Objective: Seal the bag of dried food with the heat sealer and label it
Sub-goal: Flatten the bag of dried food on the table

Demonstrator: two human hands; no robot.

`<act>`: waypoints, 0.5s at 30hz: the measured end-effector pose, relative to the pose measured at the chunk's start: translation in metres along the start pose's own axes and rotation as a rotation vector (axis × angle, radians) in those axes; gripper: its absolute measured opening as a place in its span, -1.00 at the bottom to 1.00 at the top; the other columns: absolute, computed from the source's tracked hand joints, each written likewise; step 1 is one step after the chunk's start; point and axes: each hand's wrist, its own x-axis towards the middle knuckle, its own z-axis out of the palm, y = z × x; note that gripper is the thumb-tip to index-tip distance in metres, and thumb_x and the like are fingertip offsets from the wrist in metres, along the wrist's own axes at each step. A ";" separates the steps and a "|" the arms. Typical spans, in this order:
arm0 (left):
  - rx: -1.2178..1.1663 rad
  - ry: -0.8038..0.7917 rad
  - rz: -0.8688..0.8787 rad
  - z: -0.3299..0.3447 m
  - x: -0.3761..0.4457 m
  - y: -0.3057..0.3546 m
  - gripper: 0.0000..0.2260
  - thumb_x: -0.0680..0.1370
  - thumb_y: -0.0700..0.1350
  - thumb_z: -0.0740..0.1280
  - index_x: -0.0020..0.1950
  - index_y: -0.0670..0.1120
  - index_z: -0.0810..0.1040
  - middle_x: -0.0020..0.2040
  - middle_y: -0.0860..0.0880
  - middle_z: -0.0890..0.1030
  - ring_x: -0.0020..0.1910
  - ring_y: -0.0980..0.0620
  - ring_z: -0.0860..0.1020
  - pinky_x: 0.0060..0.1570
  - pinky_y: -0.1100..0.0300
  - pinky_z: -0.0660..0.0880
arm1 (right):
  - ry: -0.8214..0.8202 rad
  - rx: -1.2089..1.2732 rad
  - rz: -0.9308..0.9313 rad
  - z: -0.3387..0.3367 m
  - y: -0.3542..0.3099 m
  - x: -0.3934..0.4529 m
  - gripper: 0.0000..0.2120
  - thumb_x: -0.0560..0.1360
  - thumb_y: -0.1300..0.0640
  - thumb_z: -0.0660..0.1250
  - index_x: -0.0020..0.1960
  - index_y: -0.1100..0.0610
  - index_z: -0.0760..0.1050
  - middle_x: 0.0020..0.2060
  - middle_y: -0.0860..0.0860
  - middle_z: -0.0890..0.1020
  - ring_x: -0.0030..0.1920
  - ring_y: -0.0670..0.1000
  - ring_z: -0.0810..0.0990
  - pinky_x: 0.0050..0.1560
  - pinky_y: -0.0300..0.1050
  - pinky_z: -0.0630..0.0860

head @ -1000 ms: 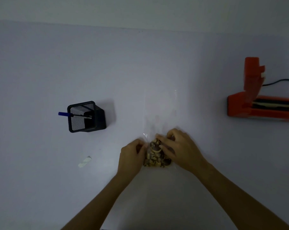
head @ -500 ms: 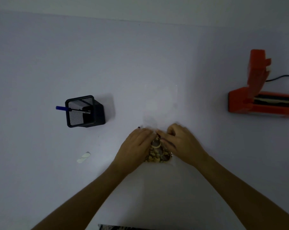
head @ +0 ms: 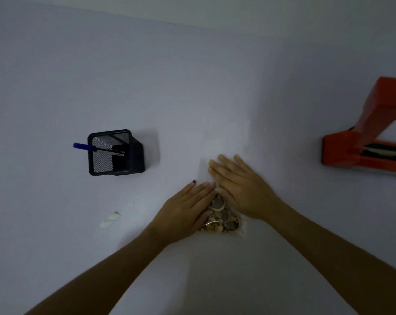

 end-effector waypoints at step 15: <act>-0.073 0.058 0.022 0.008 -0.004 -0.008 -0.60 0.64 0.01 0.14 0.39 -0.18 0.43 0.41 -0.11 0.42 0.43 0.01 0.35 0.47 0.11 0.22 | -0.193 -0.221 0.033 -0.023 0.082 0.039 -0.42 0.63 -0.22 -0.16 0.54 0.03 0.12 0.51 -0.06 0.20 0.53 0.19 0.07 0.47 0.33 -0.02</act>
